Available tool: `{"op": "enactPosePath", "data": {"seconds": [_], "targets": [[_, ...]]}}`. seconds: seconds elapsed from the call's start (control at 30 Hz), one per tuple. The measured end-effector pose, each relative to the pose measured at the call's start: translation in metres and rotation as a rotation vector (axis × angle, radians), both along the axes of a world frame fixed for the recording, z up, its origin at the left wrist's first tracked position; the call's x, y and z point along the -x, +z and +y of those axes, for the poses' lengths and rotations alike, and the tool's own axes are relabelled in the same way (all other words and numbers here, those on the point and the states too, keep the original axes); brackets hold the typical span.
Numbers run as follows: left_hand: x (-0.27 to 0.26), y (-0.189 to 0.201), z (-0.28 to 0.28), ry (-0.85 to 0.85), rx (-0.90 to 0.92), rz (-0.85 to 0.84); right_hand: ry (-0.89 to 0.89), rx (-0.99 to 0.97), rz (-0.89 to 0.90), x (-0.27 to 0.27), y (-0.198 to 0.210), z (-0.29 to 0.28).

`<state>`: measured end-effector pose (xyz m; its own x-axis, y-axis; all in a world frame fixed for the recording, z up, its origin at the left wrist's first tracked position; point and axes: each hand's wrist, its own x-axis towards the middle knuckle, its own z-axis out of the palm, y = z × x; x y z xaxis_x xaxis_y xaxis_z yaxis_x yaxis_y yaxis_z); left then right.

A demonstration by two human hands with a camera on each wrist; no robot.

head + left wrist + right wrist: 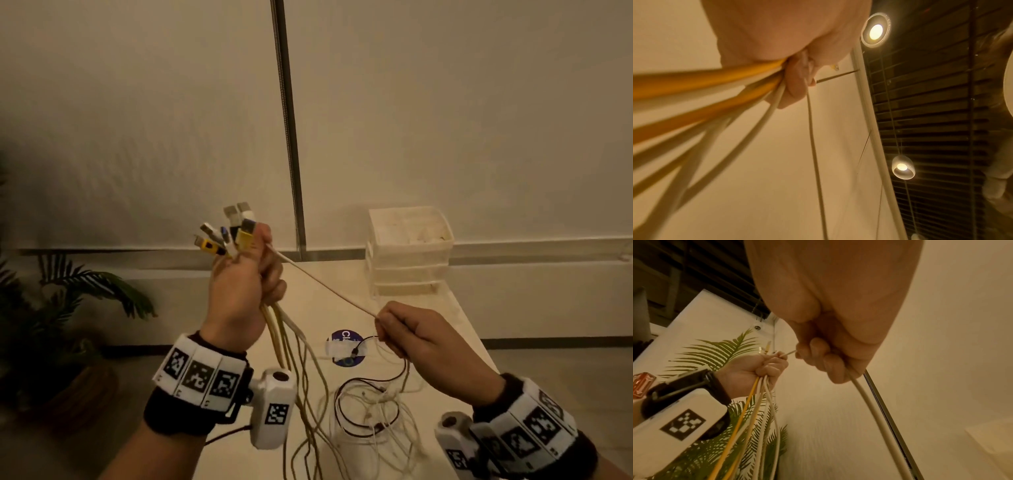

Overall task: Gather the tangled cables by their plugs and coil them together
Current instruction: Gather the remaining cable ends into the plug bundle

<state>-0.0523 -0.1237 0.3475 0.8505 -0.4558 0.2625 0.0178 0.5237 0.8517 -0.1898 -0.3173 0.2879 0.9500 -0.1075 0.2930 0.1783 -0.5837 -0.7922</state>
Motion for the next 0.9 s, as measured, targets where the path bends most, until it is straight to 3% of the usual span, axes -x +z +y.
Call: {"op": "enactPosePath", "data": {"seconds": [0.23,0.4,0.5,0.67,0.73,0.83,0.9], "targets": [[-0.026,0.003,0.018,0.076,0.099,-0.019,0.061,-0.026,0.075,-0.004,-0.011,-0.025],[-0.012,-0.014,-0.006,-0.029,-0.130,-0.136,-0.092,0.052,0.078,-0.012,-0.013,-0.036],[-0.001,-0.022,-0.027,-0.058,-0.165,-0.197,-0.149,0.046,0.071,-0.020,-0.007,-0.040],[0.007,-0.025,-0.046,-0.229,-0.205,-0.067,-0.207,0.032,0.073,-0.029,-0.004,-0.043],[0.006,-0.029,-0.049,-0.230,-0.315,-0.203,-0.184,0.034,0.066,-0.030,-0.001,-0.039],[0.013,-0.033,-0.059,-0.067,-0.491,-0.523,-0.103,-0.046,0.068,-0.032,0.007,-0.032],[0.017,-0.039,-0.067,-0.042,-0.542,-0.562,-0.047,-0.150,0.085,-0.033,0.012,-0.029]]}}
